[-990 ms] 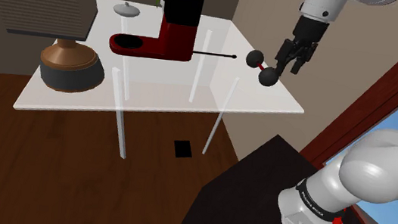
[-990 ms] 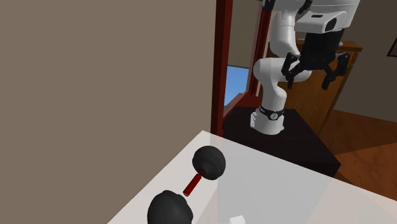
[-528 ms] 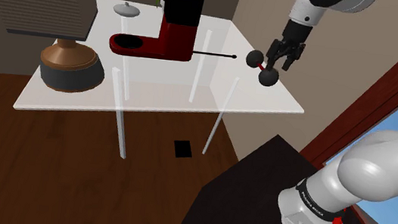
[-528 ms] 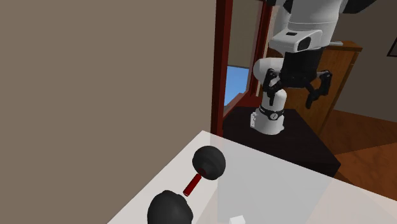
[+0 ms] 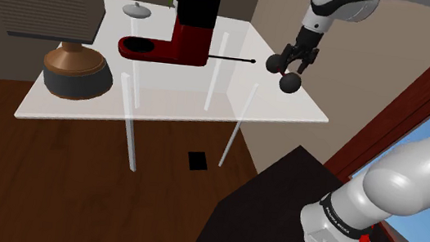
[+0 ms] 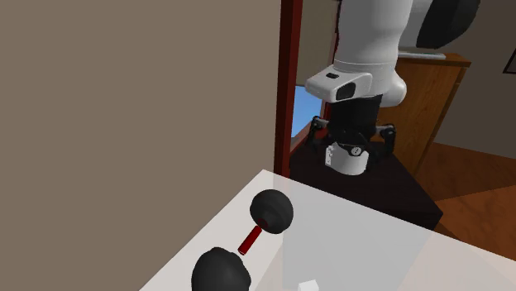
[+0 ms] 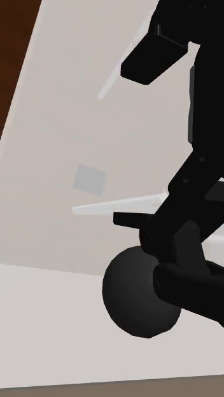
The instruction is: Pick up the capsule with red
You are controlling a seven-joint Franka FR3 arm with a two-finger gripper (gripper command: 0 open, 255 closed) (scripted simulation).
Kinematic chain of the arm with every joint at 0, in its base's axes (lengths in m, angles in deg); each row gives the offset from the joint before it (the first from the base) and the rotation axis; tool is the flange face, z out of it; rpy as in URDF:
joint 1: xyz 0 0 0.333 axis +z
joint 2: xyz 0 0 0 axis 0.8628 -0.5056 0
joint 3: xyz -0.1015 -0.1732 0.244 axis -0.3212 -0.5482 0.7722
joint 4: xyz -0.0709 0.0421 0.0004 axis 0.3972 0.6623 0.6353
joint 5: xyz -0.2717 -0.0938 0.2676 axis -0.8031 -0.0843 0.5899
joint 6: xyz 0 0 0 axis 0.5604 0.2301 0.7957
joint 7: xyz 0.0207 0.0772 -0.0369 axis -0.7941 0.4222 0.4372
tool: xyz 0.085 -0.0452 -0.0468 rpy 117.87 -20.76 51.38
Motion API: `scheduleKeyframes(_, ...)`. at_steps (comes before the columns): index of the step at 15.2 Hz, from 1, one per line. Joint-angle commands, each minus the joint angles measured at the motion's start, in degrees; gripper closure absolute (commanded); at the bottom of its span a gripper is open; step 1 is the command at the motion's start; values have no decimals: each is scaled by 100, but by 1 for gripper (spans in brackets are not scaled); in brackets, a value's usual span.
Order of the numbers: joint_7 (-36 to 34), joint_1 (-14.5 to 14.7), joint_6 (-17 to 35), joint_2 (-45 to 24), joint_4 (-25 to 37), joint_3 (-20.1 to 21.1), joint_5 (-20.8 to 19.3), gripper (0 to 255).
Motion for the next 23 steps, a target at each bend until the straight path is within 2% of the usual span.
scheduleKeyframes(1,85,-51,151,-437,317,-105,69,0)
scheduleKeyframes(9,468,-378,530,-2011,1585,-424,502,0)
scheduleKeyframes(16,735,-843,530,-3431,3043,-532,984,0)
scheduleKeyframes(23,801,-874,969,-3667,2827,-479,1083,0)
